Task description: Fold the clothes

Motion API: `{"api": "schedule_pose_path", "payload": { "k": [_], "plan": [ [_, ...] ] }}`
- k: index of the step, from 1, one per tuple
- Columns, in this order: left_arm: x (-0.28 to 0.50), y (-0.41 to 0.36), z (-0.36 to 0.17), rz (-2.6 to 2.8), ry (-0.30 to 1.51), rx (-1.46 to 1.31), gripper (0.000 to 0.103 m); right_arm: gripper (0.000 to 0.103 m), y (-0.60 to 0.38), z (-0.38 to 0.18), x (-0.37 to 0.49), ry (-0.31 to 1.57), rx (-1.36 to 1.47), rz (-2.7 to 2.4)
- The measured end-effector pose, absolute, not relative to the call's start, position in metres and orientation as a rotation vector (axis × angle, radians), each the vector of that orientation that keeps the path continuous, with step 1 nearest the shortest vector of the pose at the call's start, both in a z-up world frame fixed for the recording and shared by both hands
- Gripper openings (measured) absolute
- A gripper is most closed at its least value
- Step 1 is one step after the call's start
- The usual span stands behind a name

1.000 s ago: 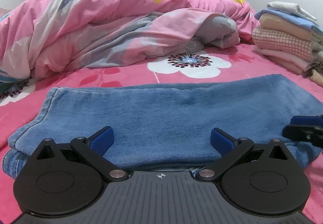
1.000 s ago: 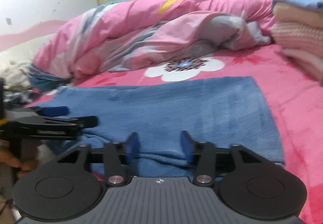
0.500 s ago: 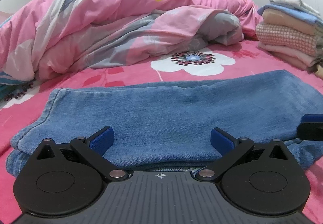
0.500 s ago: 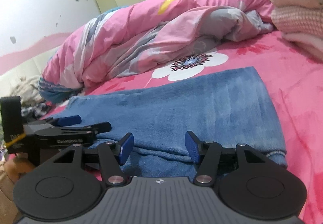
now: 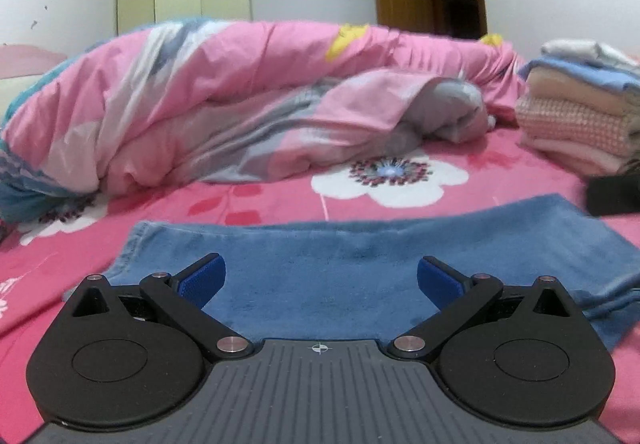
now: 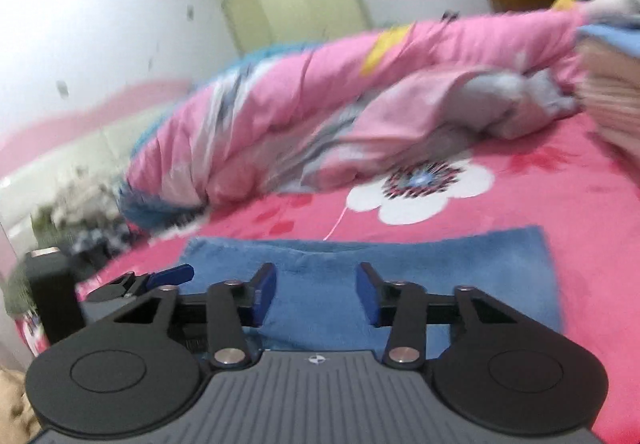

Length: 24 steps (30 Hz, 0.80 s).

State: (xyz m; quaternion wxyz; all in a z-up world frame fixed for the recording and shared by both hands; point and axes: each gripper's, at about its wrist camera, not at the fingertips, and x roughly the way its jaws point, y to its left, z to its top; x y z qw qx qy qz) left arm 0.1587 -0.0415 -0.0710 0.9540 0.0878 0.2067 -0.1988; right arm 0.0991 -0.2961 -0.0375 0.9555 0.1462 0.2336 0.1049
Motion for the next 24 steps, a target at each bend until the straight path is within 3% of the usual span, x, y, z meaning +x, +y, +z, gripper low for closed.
{"api": "schedule_pose_path", "payload": {
  "k": [2, 5, 8, 12, 16, 19, 24],
  "plan": [
    [0.171, -0.038, -0.082, -0.385, 0.504, 0.160, 0.103, 0.022, -0.282, -0.043, 0.143, 0.554, 0.246, 0.247],
    [0.175, -0.029, -0.084, -0.407, 0.539, 0.116, 0.103, 0.018, -0.258, -0.065, 0.208, 0.716, 0.190, 0.290],
    [0.174, -0.027, -0.085, -0.423, 0.539, 0.127, 0.103, 0.000, -0.254, -0.095, 0.256, 0.793, 0.212, 0.230],
    [0.168, -0.017, -0.078, -0.426, 0.513, 0.103, 0.102, 0.000, -0.262, -0.071, 0.254, 0.784, 0.289, 0.212],
    [0.155, -0.003, -0.068, -0.324, 0.338, 0.208, 0.103, 0.000, -0.232, -0.060, 0.247, 0.842, 0.234, 0.379],
    [0.173, 0.005, -0.086, -0.306, 0.480, 0.220, 0.103, 0.000, -0.195, -0.080, 0.290, 0.909, 0.206, 0.387],
    [0.163, 0.018, -0.083, -0.353, 0.460, 0.205, 0.103, 0.001, -0.188, -0.070, 0.336, 0.908, 0.296, 0.274]
  ]
}}
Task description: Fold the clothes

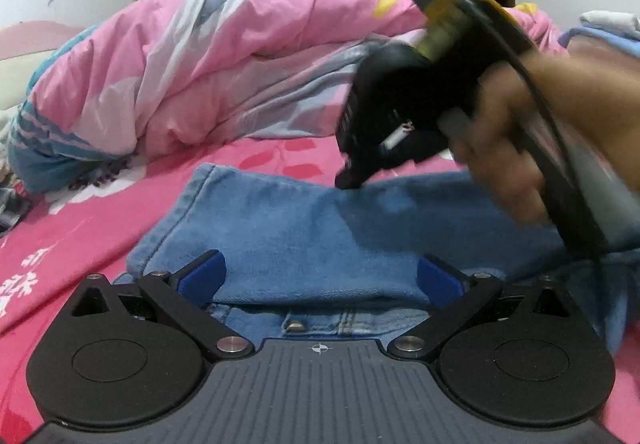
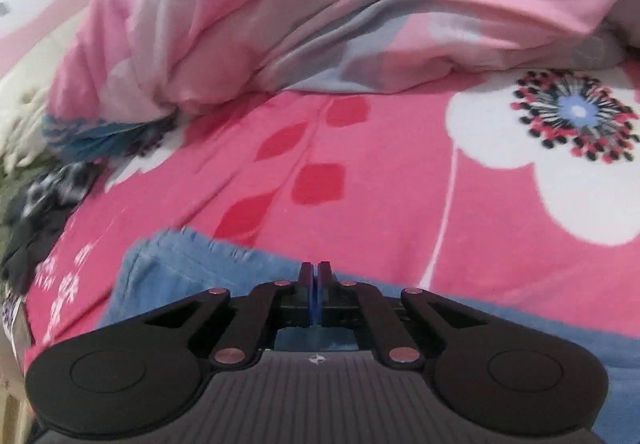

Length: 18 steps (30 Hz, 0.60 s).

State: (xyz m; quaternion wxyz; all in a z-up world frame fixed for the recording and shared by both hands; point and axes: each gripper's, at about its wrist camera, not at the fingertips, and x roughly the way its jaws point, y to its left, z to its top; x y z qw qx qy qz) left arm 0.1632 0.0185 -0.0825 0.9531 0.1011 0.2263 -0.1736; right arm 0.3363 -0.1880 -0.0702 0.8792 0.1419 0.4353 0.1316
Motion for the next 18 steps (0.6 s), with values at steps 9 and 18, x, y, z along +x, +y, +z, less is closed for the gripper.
{"api": "schedule_pose_path", "payload": {
  "k": [9, 18],
  "plan": [
    [0.163, 0.024, -0.079, -0.340, 0.474, 0.191, 0.103, 0.001, -0.119, -0.059, 0.316, 0.965, 0.100, 0.552],
    [0.162, 0.037, -0.080, -0.357, 0.469, 0.169, 0.103, 0.003, -0.128, -0.034, 0.331, 0.837, 0.153, 0.427]
  ]
}}
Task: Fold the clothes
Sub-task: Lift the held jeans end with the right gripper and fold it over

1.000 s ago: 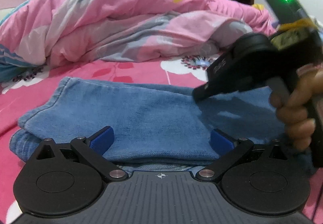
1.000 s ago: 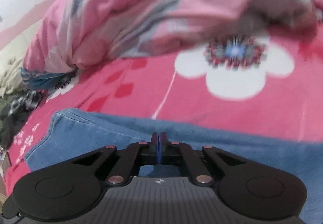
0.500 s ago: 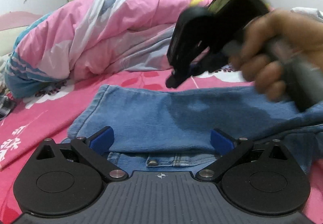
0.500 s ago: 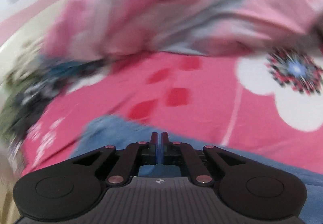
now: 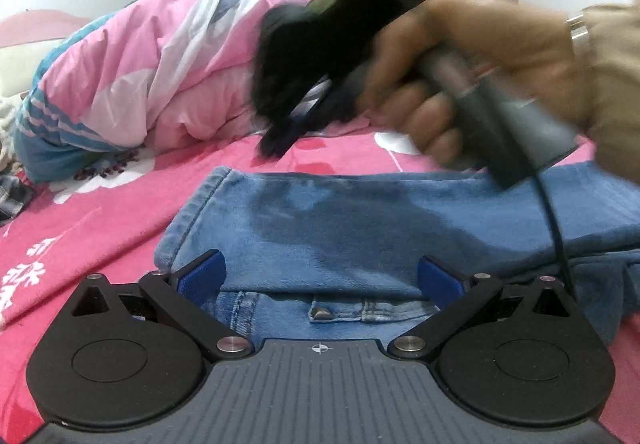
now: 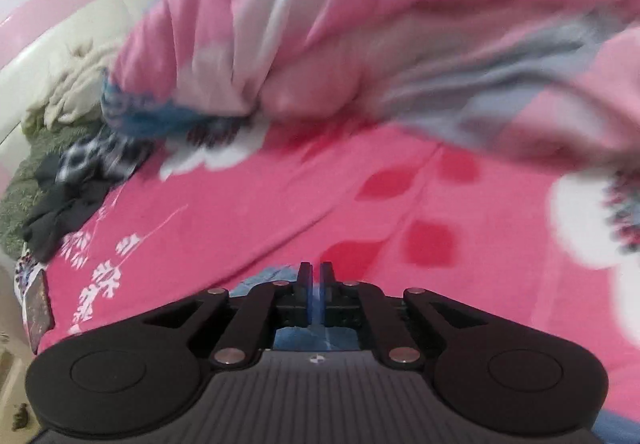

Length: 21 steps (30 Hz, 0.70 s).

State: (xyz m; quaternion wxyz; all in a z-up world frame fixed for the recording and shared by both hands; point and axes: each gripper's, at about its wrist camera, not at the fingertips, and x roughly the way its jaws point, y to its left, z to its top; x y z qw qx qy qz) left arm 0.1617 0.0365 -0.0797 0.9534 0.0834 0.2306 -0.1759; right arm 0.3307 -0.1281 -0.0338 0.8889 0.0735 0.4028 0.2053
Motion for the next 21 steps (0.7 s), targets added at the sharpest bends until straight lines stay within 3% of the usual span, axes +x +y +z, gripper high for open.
{"api": "schedule_pose_path", "payload": {
  "k": [2, 5, 11, 16, 21],
  "plan": [
    [0.163, 0.038, -0.079, -0.357, 0.468, 0.165, 0.103, 0.004, -0.159, -0.022, 0.312, 0.833, 0.216, 0.441],
    [0.166, 0.043, -0.076, -0.344, 0.470, 0.140, 0.103, 0.013, -0.203, -0.019, 0.268, 0.837, 0.254, 0.457],
    [0.165, 0.054, -0.071, -0.287, 0.442, 0.079, 0.103, 0.018, -0.317, -0.069, 0.179, 0.889, 0.377, 0.159],
    [0.141, 0.055, -0.062, -0.374, 0.347, 0.045, 0.103, 0.019, -0.379, -0.072, 0.084, 0.724, 0.599, 0.088],
    [0.122, 0.039, -0.061, -0.552, 0.330, 0.056, 0.103, 0.027, -0.317, -0.066, 0.033, 0.690, 0.182, 0.167]
  ]
}}
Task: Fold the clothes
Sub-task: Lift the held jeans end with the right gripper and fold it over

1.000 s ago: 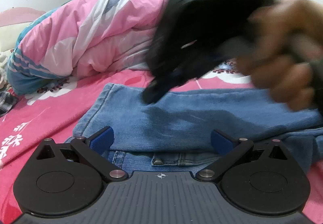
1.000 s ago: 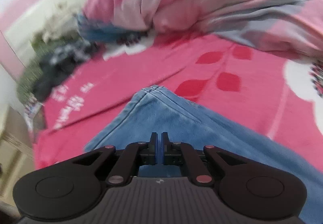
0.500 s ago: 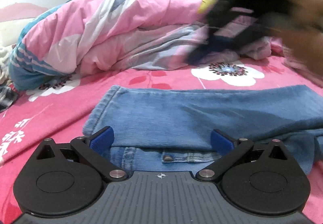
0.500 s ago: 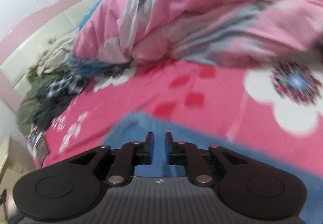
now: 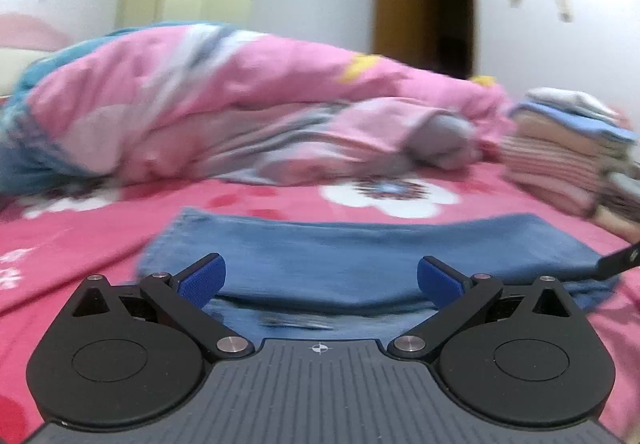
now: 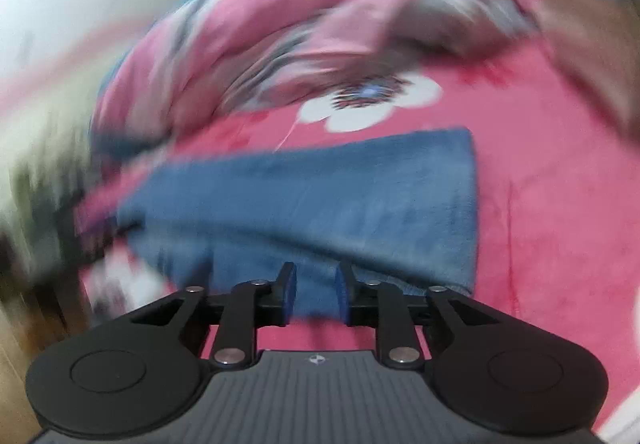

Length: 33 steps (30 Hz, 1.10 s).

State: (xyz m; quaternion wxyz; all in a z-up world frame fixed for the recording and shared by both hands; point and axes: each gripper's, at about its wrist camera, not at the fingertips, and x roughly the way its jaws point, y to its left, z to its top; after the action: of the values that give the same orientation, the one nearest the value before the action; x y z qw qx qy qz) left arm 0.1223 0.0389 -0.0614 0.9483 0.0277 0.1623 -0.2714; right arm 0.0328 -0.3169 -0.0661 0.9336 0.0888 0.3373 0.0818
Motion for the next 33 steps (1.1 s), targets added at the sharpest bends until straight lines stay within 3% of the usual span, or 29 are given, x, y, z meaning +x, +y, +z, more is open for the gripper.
{"api": "schedule_pose_path", "payload": {
  "k": [5, 10, 14, 16, 18, 20, 26, 33],
  "plan": [
    [0.109, 0.013, -0.065, -0.622, 0.295, 0.116, 0.103, 0.031, -0.247, -0.077, 0.012, 0.584, -0.335, 0.222],
    [0.095, -0.010, -0.071, -0.698, 0.248, 0.201, 0.103, 0.031, -0.221, -0.091, 0.025, 0.585, -0.540, 0.261],
    [0.091, -0.024, -0.078, -0.747, 0.257, 0.272, 0.103, 0.037, -0.210, -0.101, 0.032, 0.528, -0.703, 0.313],
    [0.091, -0.026, -0.080, -0.747, 0.253, 0.293, 0.103, 0.032, -0.209, -0.109, 0.035, 0.504, -0.751, 0.334],
    [0.093, -0.023, -0.079, -0.735, 0.252, 0.288, 0.103, 0.009, -0.213, -0.107, 0.038, 0.488, -0.737, 0.337],
    [0.096, -0.016, -0.076, -0.724, 0.256, 0.251, 0.103, 0.006, -0.220, -0.097, 0.037, 0.454, -0.667, 0.326],
    [0.107, 0.006, -0.070, -0.801, 0.308, 0.103, 0.103, 0.005, -0.251, -0.071, 0.056, 0.484, -0.387, 0.355],
    [0.102, -0.009, -0.076, -0.819, 0.314, 0.205, 0.103, 0.005, -0.288, -0.056, 0.087, 0.543, -0.098, 0.390]
  ]
}}
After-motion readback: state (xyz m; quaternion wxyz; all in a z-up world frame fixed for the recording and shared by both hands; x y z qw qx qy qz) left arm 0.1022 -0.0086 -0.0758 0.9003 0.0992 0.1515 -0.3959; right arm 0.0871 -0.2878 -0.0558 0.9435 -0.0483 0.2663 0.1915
